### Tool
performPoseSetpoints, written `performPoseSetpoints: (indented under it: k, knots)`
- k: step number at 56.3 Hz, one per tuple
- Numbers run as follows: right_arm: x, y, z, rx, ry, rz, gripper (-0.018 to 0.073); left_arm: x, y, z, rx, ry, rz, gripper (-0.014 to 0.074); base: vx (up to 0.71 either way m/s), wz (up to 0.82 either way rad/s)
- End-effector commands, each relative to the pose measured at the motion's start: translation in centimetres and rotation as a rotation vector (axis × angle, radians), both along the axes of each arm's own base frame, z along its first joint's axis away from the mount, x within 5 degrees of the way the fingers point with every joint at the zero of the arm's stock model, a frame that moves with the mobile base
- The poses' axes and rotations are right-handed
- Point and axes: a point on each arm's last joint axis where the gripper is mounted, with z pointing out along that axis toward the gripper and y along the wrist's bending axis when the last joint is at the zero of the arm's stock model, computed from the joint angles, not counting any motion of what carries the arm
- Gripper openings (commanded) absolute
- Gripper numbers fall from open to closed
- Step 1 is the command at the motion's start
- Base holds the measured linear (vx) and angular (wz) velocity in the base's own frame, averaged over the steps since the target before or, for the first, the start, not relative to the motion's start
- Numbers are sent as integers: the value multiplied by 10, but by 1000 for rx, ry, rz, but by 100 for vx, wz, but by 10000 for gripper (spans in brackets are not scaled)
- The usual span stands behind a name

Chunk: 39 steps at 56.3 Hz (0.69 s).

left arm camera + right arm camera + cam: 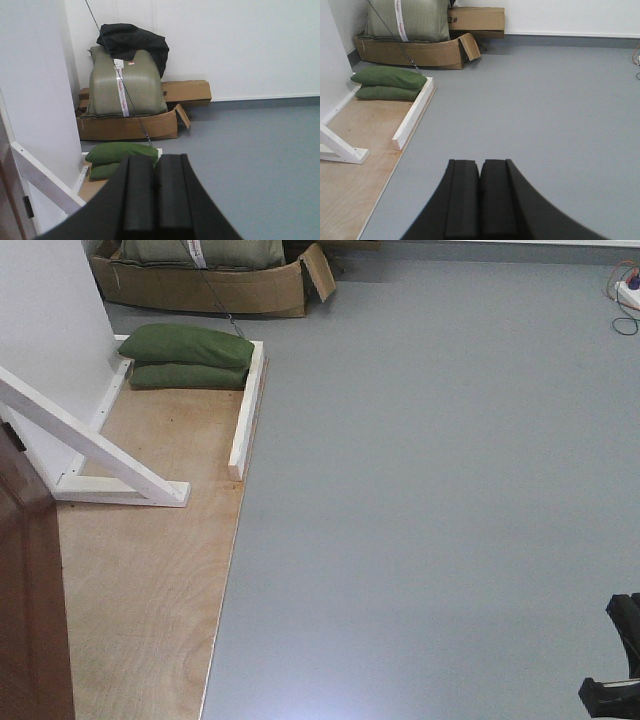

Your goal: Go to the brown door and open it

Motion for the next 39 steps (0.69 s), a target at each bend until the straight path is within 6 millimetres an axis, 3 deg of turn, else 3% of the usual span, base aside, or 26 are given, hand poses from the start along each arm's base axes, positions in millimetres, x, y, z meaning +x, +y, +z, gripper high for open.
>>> performPoseSetpoints:
  k: [1, 9, 21, 31, 39]
  knots:
    - [2, -1, 6, -10, -83, -5, 0, -4, -1, 24, -25, -189, -12, -3, 0, 0]
    - [2, -1, 6, -10, -83, -5, 0, -15, -1, 75, -11, -514, -21, -3, 0, 0]
    - [2, -1, 6, -10, -83, -5, 0, -35, -1, 167, 315, -917, 127, -3, 0, 0]
    - [2, -1, 6, -10, -80, -5, 0, -47, 4, 226, 631, -1066, 401, -3, 0, 0]
    - [2, -1, 6, -10, -80, -5, 0, -53, 24, 257, 558, -1051, 660, -3, 0, 0]
